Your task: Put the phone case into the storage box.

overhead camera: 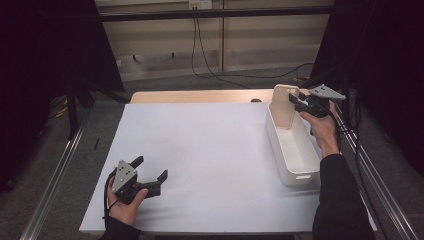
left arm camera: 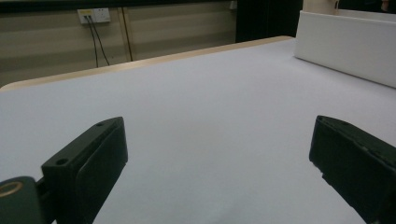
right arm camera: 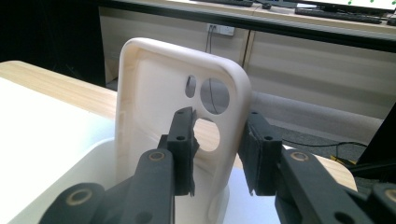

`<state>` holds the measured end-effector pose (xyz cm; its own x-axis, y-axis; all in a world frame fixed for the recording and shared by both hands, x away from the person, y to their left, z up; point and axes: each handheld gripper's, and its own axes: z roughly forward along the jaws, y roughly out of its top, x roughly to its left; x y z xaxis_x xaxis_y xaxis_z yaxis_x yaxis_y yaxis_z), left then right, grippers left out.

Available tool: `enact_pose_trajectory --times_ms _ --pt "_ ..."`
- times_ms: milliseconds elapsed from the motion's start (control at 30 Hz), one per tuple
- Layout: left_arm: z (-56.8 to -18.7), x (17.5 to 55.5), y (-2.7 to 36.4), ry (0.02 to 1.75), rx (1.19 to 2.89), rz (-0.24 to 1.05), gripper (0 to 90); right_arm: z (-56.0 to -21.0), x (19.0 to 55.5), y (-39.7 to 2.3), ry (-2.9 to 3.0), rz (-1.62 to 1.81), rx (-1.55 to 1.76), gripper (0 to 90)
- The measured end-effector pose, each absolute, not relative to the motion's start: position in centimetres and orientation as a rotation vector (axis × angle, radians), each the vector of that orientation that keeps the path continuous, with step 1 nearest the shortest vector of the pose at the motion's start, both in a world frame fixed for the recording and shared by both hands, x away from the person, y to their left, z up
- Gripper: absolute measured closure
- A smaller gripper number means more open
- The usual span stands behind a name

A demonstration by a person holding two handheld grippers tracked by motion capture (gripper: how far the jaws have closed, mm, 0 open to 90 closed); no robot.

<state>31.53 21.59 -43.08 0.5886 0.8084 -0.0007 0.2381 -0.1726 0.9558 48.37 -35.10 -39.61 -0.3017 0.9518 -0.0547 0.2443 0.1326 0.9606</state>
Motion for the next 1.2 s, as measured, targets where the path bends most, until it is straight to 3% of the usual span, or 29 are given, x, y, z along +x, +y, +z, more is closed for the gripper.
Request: enact_pose_trajectory --times_ms 200,1000,1100,1200 --pt "-43.1 31.6 21.6 0.878 1.708 0.643 4.2 -39.8 48.5 -35.2 1.66 1.222 1.173 71.6" --pt "-43.2 31.7 21.9 0.89 1.699 0.633 4.1 -39.9 49.5 -34.5 1.662 1.215 1.22 61.4" --pt "-43.2 31.7 21.8 0.881 1.703 0.633 4.1 -39.9 49.4 -34.6 1.652 1.226 1.23 57.7" --pt "-43.1 31.6 21.8 0.879 1.703 0.639 4.2 -39.9 49.4 -34.6 1.643 1.23 1.243 45.9"
